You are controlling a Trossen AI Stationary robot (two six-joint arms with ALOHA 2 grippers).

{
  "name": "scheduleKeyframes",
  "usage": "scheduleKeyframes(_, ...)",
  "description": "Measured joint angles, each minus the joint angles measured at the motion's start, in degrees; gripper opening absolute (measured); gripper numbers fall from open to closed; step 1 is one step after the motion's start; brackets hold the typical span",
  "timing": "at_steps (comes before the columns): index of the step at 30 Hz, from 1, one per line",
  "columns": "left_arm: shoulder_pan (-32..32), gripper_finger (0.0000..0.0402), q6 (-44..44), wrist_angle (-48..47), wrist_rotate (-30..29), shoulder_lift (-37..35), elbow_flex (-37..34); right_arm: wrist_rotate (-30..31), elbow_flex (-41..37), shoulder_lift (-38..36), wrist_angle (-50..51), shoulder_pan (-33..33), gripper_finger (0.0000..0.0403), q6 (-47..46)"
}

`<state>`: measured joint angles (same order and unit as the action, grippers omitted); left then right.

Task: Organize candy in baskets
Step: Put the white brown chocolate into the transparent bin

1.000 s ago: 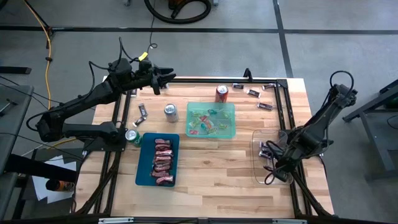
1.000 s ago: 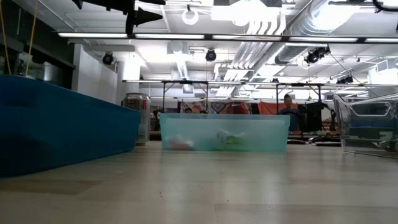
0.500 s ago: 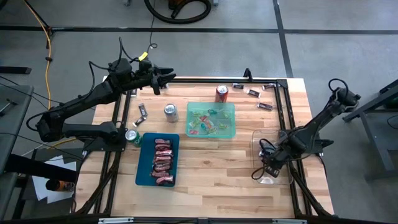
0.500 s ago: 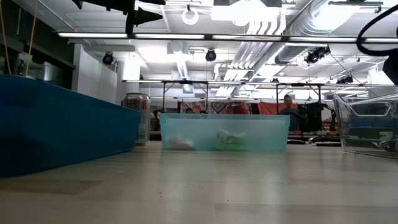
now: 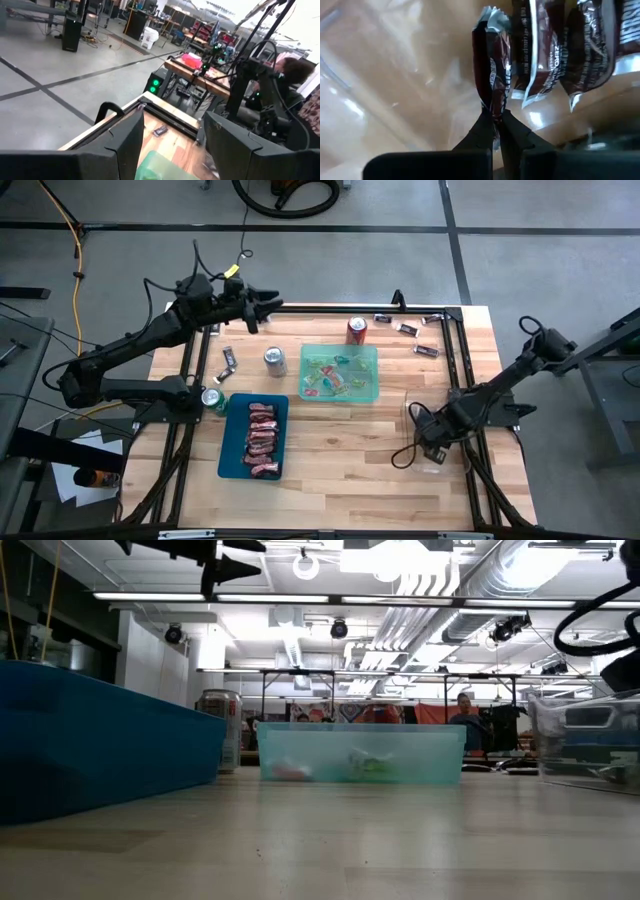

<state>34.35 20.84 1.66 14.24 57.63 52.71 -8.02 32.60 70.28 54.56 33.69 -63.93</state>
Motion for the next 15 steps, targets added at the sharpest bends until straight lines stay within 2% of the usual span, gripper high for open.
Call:
scheduleKeyframes(6,0.02,0.0195,-0.03,-0.96,-0.15,0.02,0.0,8.98,2.81,0.02,7.47,-0.01,0.0,2.06)
scheduleKeyframes(15,0.0,0.0195,-0.04,-0.95,-0.13,0.02,0.0,10.15,2.87,0.02,7.97,0.02,0.0,5.5)
